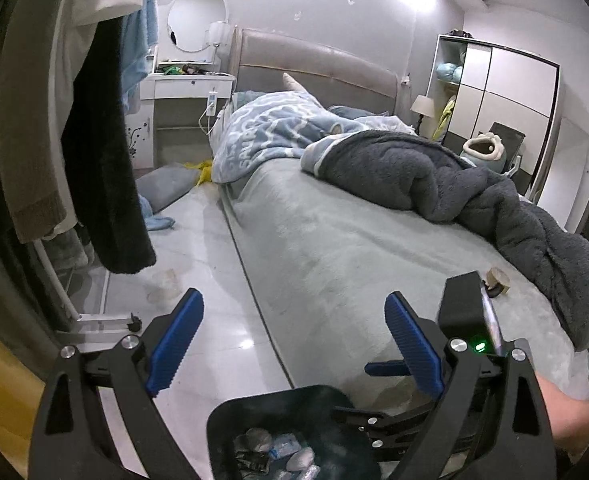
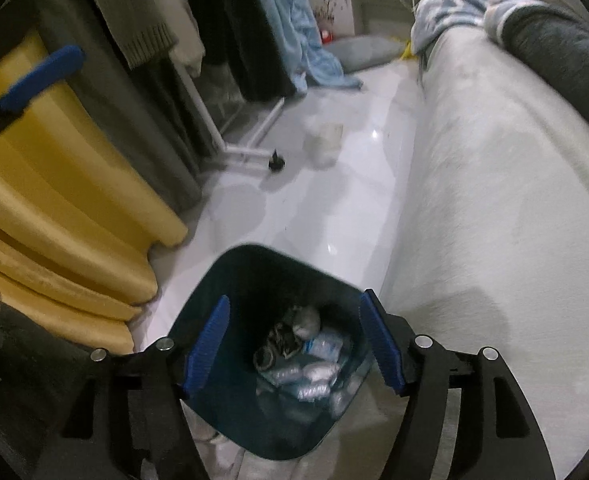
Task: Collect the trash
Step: 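Move both tools back over the bed toward the remaining trash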
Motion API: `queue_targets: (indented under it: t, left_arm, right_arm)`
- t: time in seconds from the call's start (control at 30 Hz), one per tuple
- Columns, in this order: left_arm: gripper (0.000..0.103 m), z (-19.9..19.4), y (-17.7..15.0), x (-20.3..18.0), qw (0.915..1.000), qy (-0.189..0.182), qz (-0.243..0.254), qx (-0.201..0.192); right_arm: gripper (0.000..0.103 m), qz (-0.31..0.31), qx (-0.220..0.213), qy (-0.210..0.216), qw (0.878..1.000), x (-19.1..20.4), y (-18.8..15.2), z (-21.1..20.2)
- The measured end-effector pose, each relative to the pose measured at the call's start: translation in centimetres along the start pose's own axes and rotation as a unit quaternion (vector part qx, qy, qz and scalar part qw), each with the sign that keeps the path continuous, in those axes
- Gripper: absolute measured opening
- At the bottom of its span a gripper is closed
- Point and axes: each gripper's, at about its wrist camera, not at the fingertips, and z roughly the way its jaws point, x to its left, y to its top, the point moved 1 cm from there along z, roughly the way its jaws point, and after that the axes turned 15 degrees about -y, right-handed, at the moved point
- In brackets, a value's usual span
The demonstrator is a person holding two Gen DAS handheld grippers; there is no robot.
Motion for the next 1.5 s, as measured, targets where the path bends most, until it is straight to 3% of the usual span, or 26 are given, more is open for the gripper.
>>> queue_targets:
  t: [0.47, 0.7, 1.2, 1.33, 1.5]
  left_arm:
    - [0.095, 3.0, 0.5, -4.7, 0.9992, -0.029, 0.026, 0.003]
    - [0.095, 4.8, 0.4, -7.0, 0.9984, -0.043, 0.036, 0.010]
    - [0.095, 9.7, -0.6, -11.4, 0.9957, -0.073, 0.040, 0.041]
    - [0.095, 11.2, -0.8, -12.7, 0.9932, -0.081, 0.064, 0.054]
    - [0.095, 13.0, -1.4, -14.0, 0.9902, -0.091, 0.081, 0.070]
  right_arm:
    - [0.078, 0.046, -0.087, -0.041, 0.994, -6.5, -1.1, -5.1]
    - [0.083, 0.091, -0.130, -0.080, 0.984, -11.4, -2.2, -6.9]
    - [0.091, 0.193, -0.113, -0.198, 0.954, -21.1, -4.9, -7.6]
    - [0.093, 0.210, -0.112, -0.222, 0.946, -23.3, -5.4, -8.3]
    - [0.093, 0.210, -0.094, -0.228, 0.946, -25.3, -6.3, -7.9]
